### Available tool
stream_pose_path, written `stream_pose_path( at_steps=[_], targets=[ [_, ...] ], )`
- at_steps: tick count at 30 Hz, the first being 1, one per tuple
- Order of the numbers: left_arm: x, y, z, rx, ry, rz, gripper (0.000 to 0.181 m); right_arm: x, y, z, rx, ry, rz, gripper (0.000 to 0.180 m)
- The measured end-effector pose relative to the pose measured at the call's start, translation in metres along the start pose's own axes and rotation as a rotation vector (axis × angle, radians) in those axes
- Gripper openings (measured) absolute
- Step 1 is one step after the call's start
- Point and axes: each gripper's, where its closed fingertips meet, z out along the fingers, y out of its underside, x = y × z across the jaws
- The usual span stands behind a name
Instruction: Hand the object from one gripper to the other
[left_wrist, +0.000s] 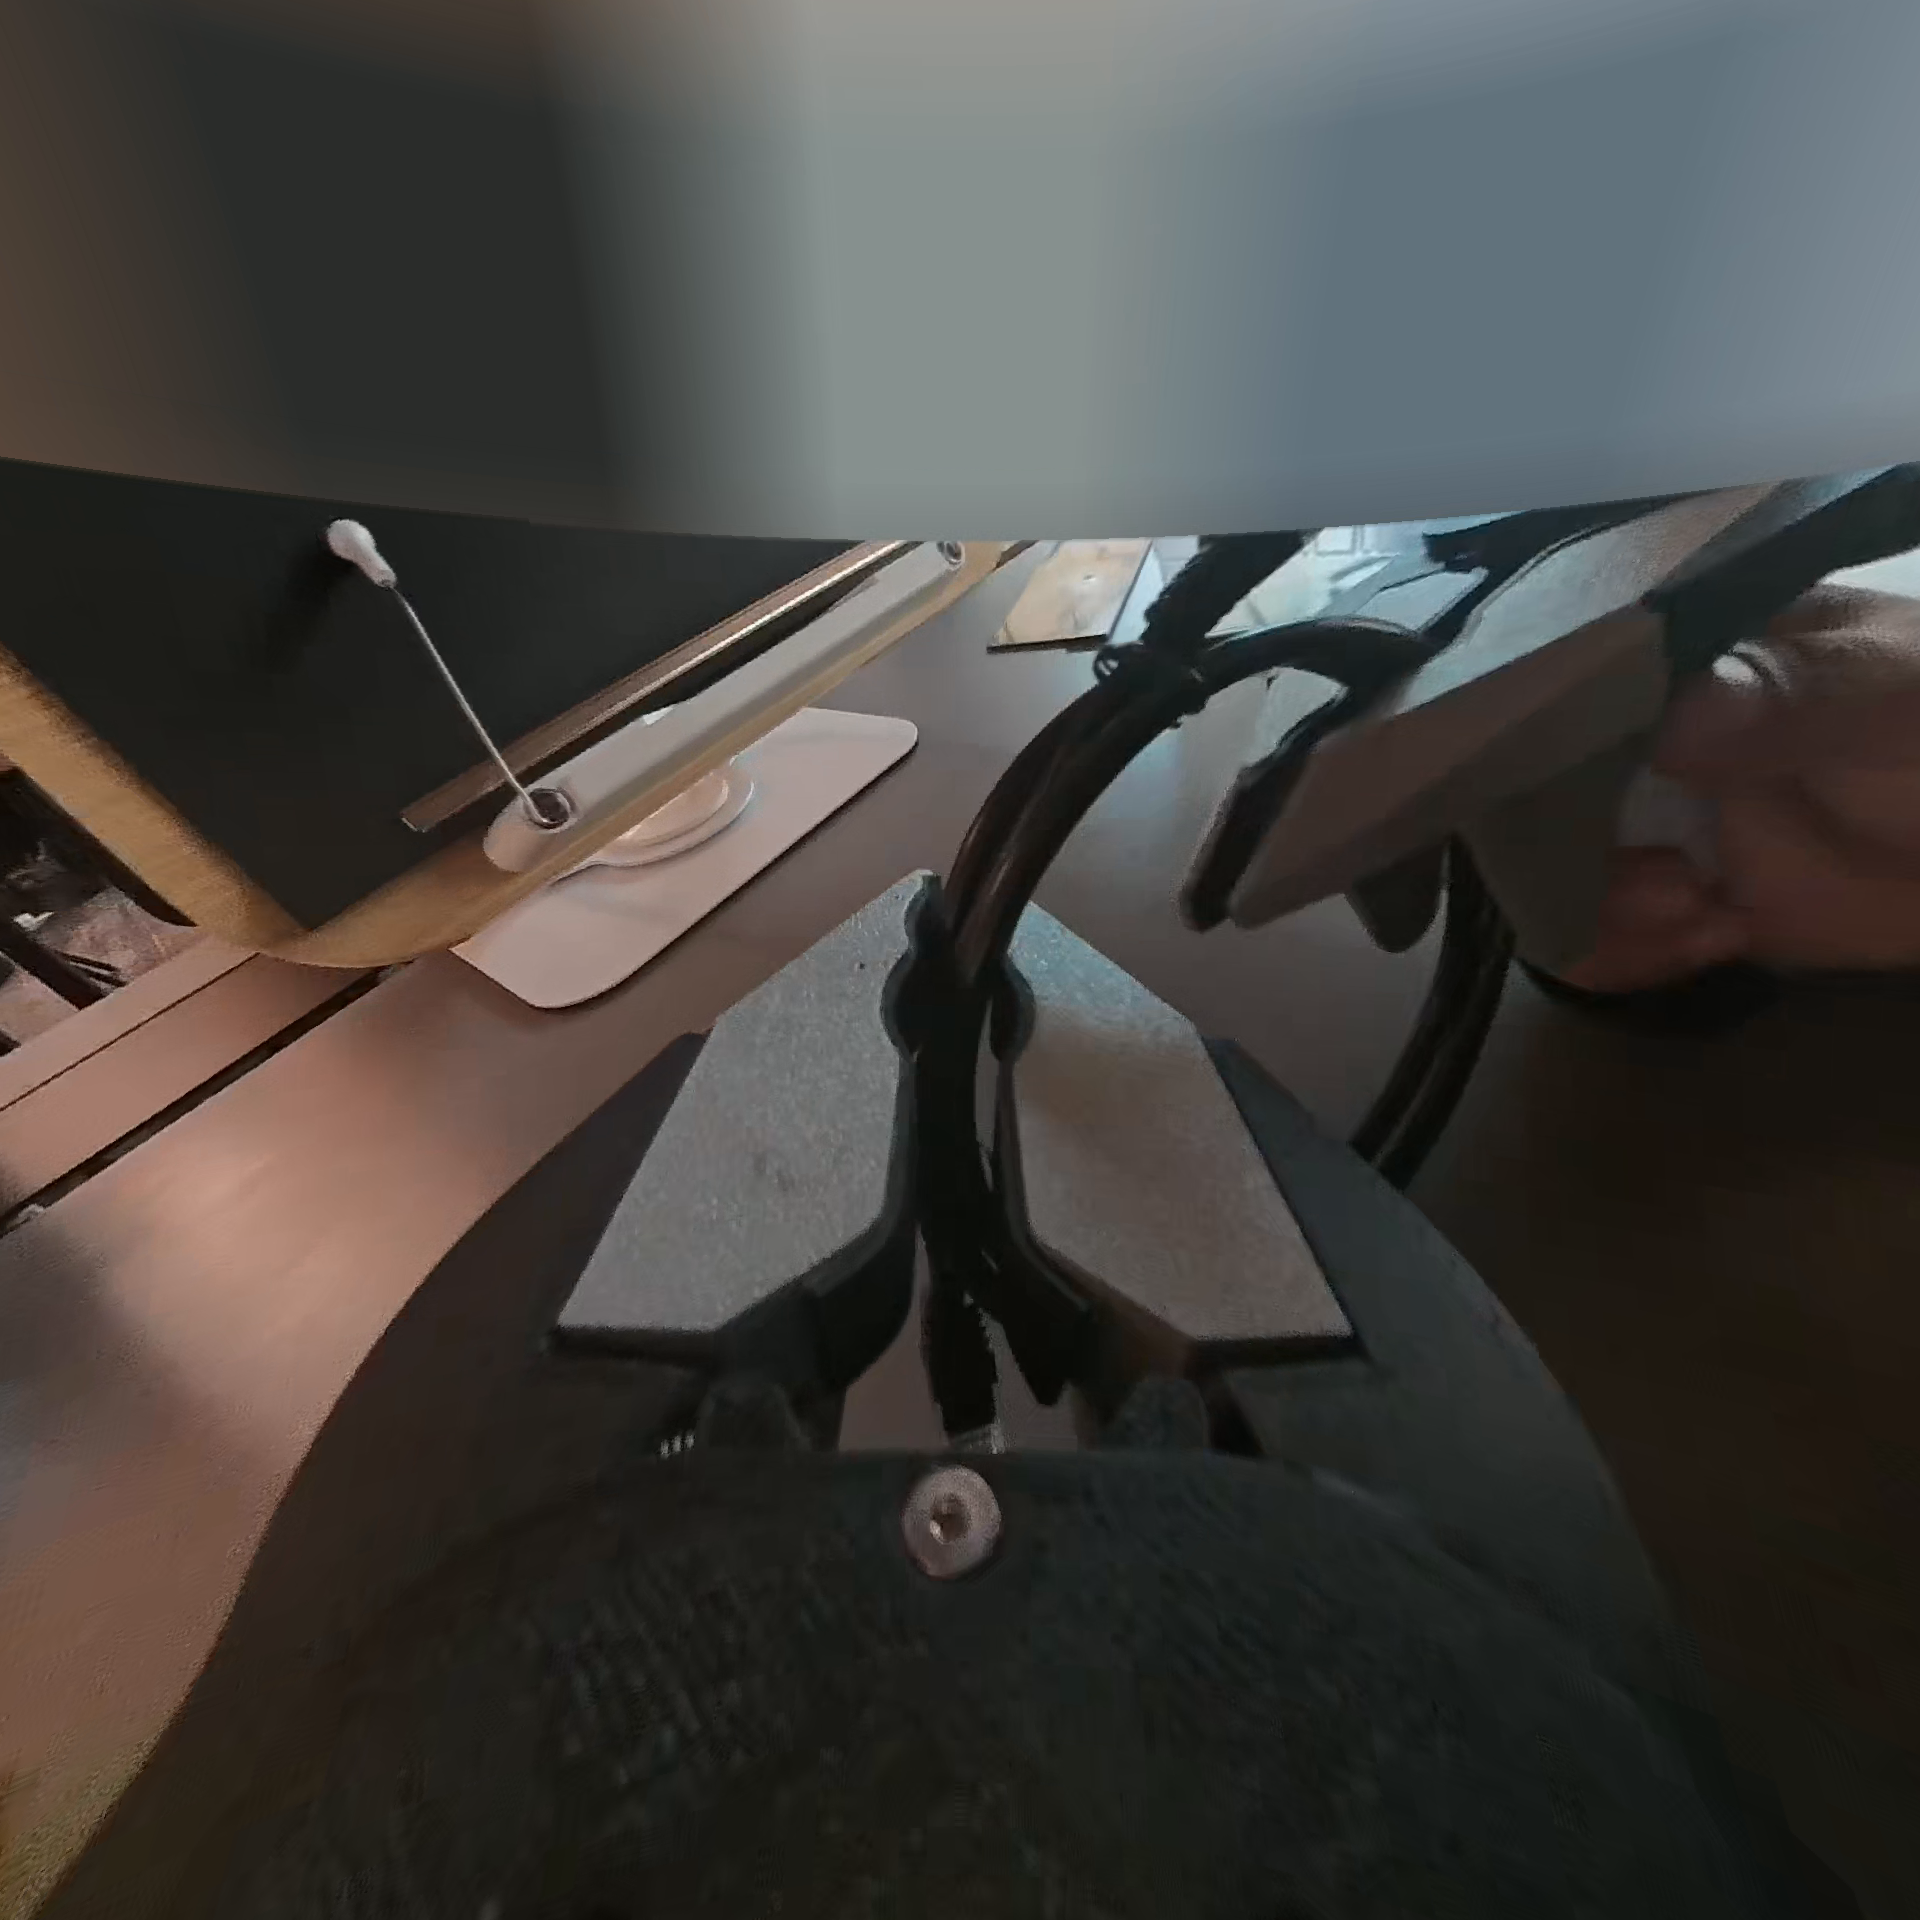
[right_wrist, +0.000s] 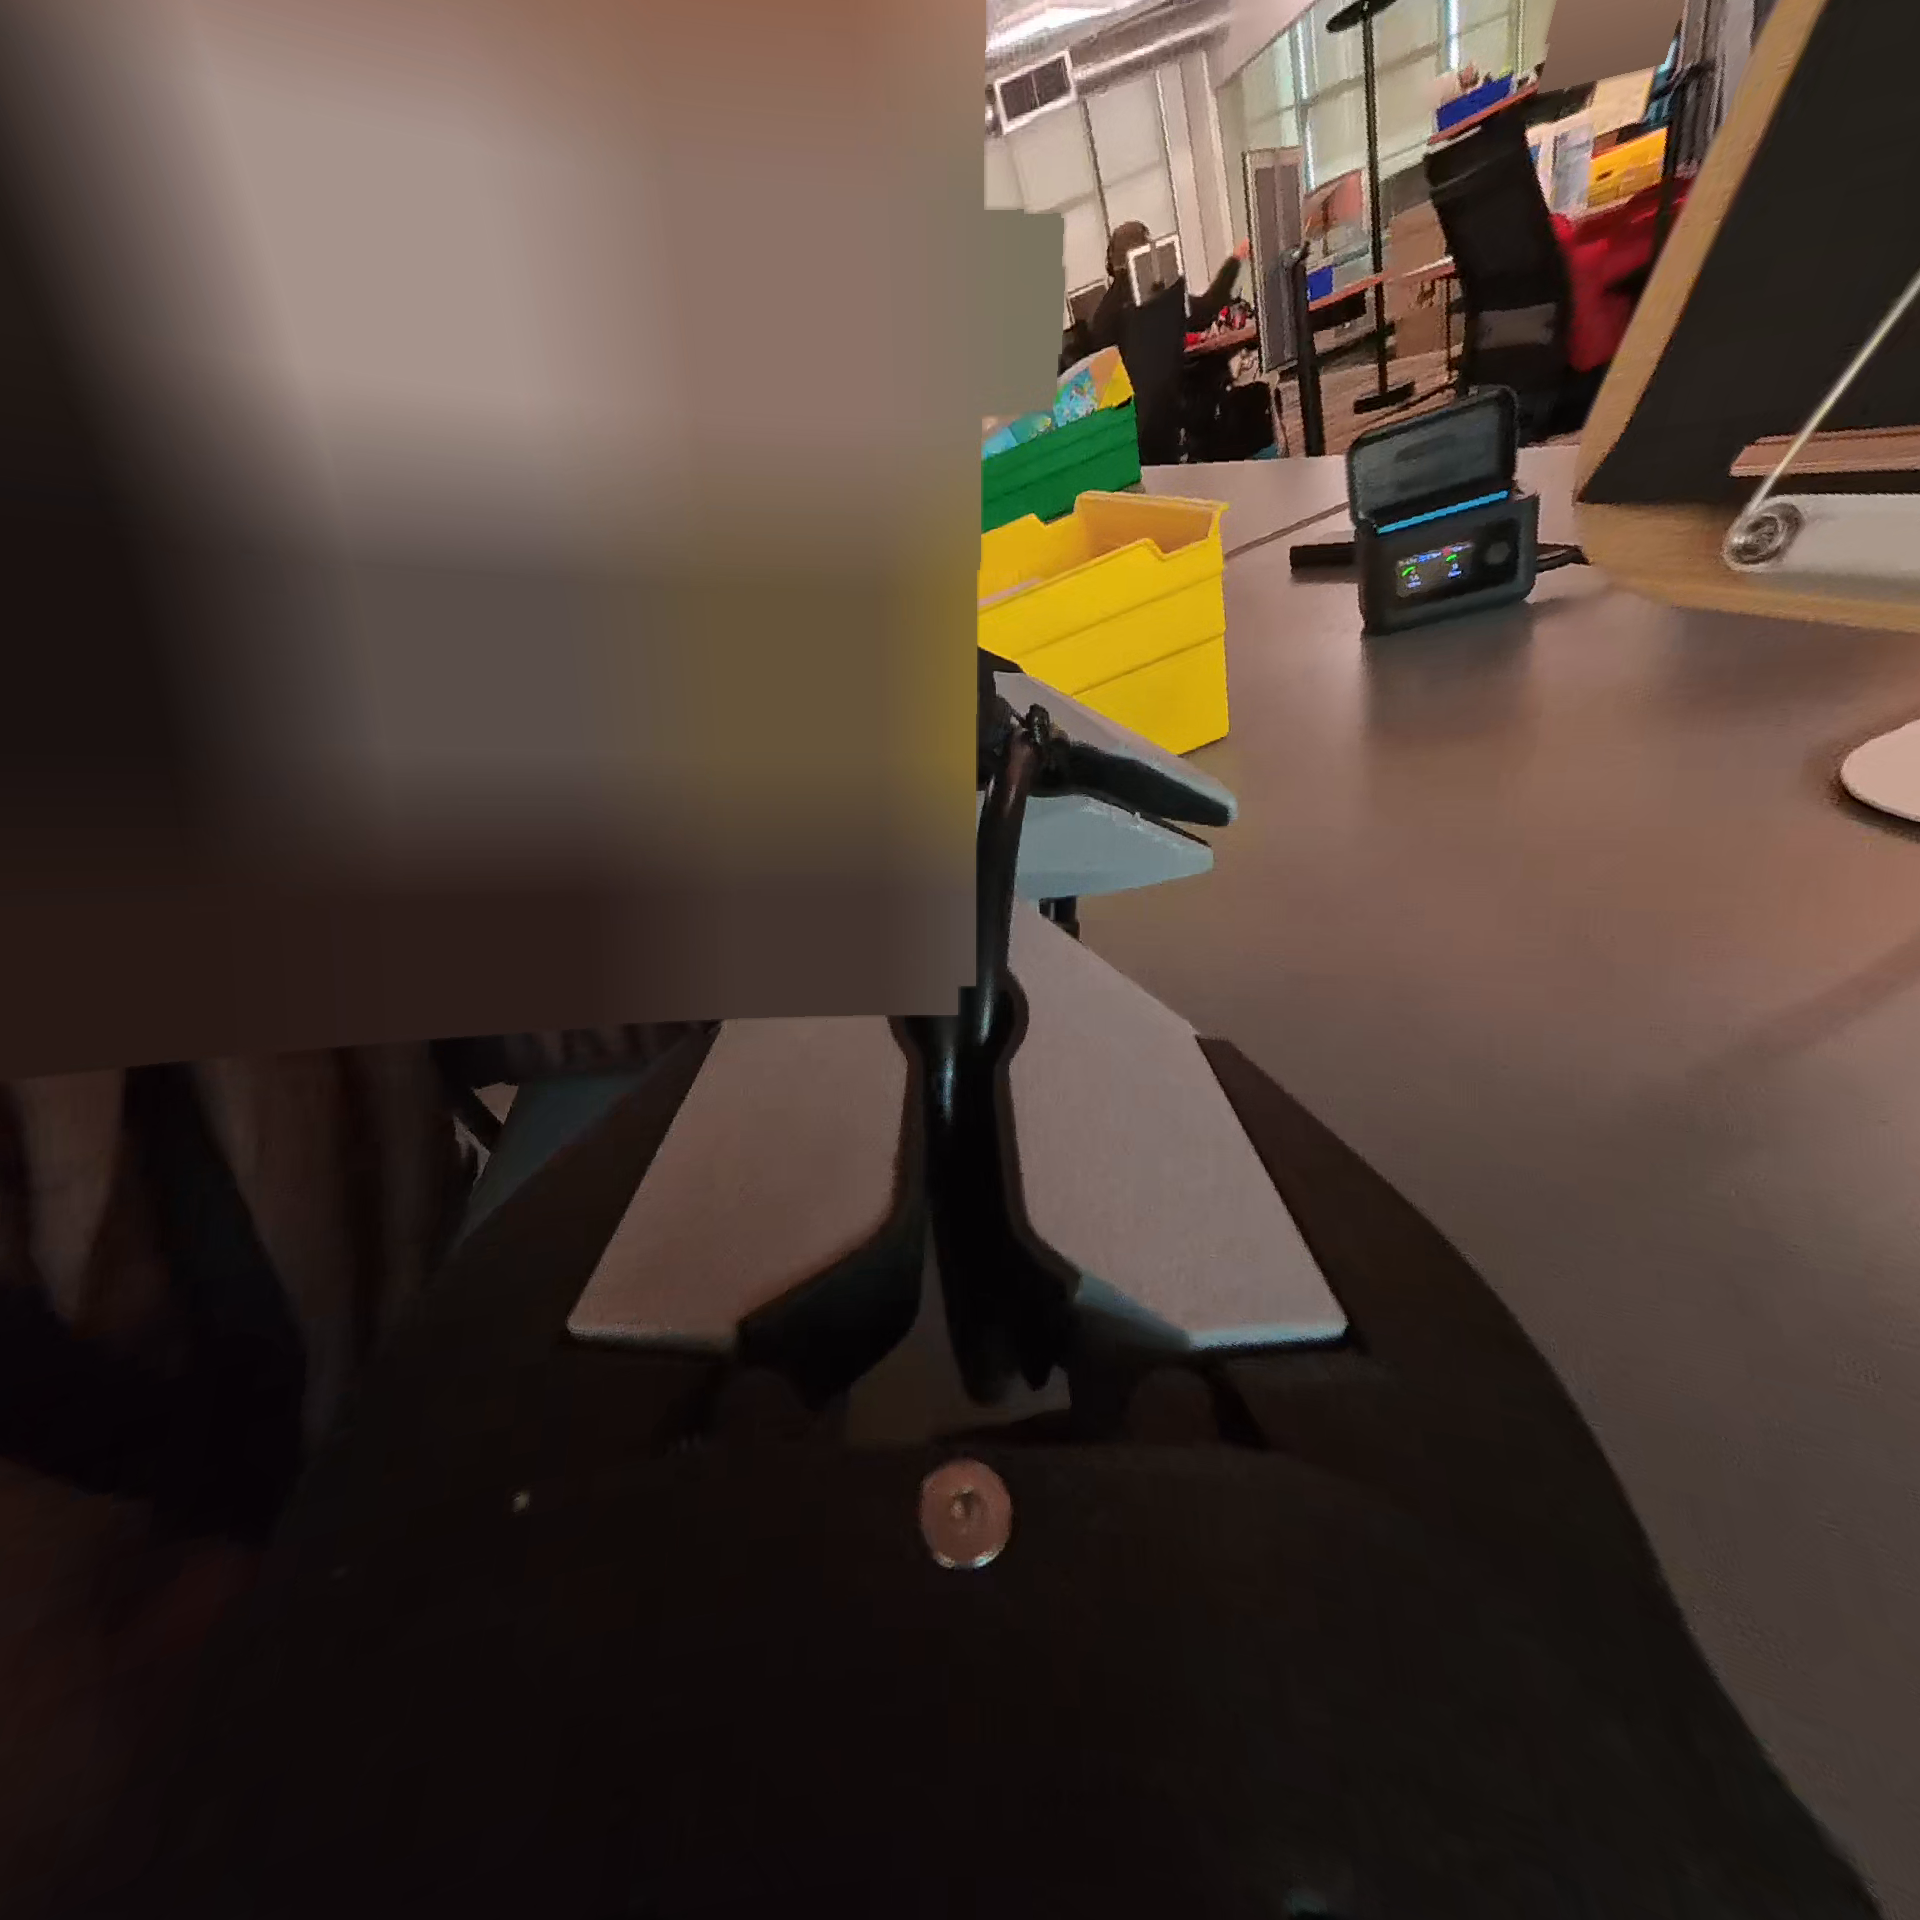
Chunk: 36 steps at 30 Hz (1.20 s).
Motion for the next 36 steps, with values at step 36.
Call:
stream_pose_path(
  at_steps=[36],
  targets=[
    [-0.06,0.005,0.02,-0.015,-0.268,0.077,0.002,0.087,-0.028,0.013,-0.004,0.347,-0.259,0.019]
  ],
)
